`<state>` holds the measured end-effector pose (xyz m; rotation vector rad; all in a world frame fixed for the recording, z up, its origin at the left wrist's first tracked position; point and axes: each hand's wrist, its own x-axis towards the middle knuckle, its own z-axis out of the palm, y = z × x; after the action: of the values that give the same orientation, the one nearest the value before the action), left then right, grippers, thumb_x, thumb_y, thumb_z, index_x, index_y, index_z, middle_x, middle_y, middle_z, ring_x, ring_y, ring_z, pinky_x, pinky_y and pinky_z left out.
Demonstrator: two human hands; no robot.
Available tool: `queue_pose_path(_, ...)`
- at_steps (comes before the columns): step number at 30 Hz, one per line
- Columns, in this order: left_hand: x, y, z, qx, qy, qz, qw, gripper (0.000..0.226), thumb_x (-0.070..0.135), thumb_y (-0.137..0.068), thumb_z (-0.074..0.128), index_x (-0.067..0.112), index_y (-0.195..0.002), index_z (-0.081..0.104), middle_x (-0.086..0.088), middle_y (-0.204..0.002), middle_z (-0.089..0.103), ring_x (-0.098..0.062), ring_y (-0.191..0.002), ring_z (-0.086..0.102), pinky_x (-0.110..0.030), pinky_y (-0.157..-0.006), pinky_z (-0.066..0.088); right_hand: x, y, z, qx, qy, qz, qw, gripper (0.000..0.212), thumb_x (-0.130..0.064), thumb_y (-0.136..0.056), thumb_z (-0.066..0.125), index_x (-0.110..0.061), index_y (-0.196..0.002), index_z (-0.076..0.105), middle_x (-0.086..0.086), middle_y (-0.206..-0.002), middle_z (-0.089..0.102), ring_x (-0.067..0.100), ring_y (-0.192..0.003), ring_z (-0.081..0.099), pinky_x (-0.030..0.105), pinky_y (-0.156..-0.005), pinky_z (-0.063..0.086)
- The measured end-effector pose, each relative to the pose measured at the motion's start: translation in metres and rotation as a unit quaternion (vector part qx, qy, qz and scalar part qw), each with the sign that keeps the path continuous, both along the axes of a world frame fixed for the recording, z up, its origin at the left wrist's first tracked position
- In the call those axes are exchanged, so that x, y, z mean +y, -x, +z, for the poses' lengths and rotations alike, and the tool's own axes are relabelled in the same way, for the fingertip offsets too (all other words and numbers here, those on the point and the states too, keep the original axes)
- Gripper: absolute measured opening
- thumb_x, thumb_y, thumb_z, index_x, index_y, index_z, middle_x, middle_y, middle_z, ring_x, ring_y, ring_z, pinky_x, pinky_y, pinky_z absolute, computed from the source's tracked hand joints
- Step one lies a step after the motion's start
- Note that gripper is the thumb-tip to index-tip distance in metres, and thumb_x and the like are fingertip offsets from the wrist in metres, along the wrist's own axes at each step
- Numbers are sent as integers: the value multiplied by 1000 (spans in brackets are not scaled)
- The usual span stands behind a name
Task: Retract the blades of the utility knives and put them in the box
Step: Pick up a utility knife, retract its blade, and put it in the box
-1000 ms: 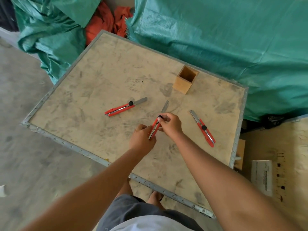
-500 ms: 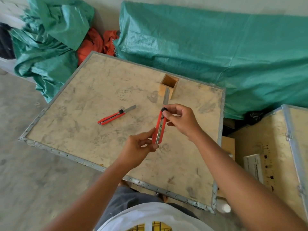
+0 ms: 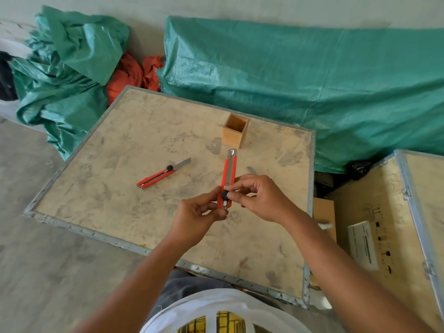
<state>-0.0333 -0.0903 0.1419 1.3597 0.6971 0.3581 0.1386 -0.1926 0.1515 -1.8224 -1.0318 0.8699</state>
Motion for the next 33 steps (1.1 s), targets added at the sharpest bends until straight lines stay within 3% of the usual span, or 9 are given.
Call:
queue_pose_path(3, 1, -5, 5, 2, -16, -12, 1000, 58, -8, -76, 77, 24, -123, 66, -4, -100, 79, -22, -96, 75, -27, -82, 60, -4, -3, 4, -2, 1, 15, 1000, 30, -24, -92, 75, -35, -120, 74, -11, -117, 72, 12, -93, 71, 34, -85, 62)
queue_pose_path(5, 2, -7, 9, 3, -30, -16, 999, 58, -7, -76, 78, 28, -120, 67, -2, -98, 80, -19, -94, 75, -24, -81, 59, -5, -1, 5, -29, -20, -1, 999, 25, -23, -90, 77, -30, -113, 76, -8, -112, 73, 11, -90, 71, 35, -85, 62)
queue_pose_path(8, 4, -11, 10, 12, -53, -26, 998, 57, -5, -75, 79, 27, -121, 67, -1, -96, 80, -18, -91, 75, -31, -86, 60, -7, 5, 7, -66, -46, -64, 995, 19, -27, -83, 84, -22, -97, 73, -8, -101, 74, 7, -78, 70, 35, -77, 62)
queue_pose_path(13, 6, -15, 11, 23, -71, -29, 997, 56, -2, -74, 81, 19, -124, 68, -1, -96, 80, -19, -89, 75, -37, -91, 59, -10, 1, 9, -36, -42, -35, 998, 26, -24, -88, 78, -32, -112, 73, -12, -109, 72, 11, -83, 69, 31, -75, 62)
queue_pose_path(18, 10, -21, 9, 22, -85, -31, 996, 54, -3, -74, 81, 19, -121, 70, -1, -94, 80, -18, -88, 76, -36, -89, 59, -6, -1, 5, -76, -43, -88, 992, 22, -31, -81, 84, -23, -94, 68, -12, -95, 73, 8, -80, 68, 25, -67, 58)
queue_pose_path(22, 14, -26, 11, 8, -72, -27, 997, 53, -8, -74, 79, 18, -120, 70, -2, -97, 80, -21, -89, 75, -26, -79, 61, -3, -9, 6, -67, -52, -55, 995, 23, -32, -83, 81, -32, -104, 72, -11, -107, 72, 13, -91, 68, 31, -73, 61)
queue_pose_path(26, 24, -35, 8, 14, -69, -32, 997, 55, -8, -73, 79, 22, -118, 71, -1, -94, 80, -19, -86, 75, -27, -80, 61, 7, -12, 2, -97, -45, -99, 989, 24, -37, -80, 84, -25, -94, 68, -13, -100, 73, 10, -91, 68, 28, -69, 60)
queue_pose_path(29, 33, -47, 6, 22, -62, -44, 997, 57, -7, -74, 79, 27, -118, 71, 0, -93, 80, -14, -88, 75, -24, -81, 59, 18, -21, 1, -47, -54, -132, 989, 16, -33, -87, 79, -21, -92, 70, -10, -92, 75, 9, -87, 72, 30, -72, 62)
queue_pose_path(33, 51, -75, 2, 39, -62, -51, 996, 58, -7, -73, 80, 33, -114, 71, 5, -96, 80, -15, -85, 76, -26, -80, 61, 40, -51, -2, -22, -55, -179, 982, 17, -25, -93, 73, -22, -110, 72, -7, -106, 76, 10, -95, 74, 32, -83, 65)
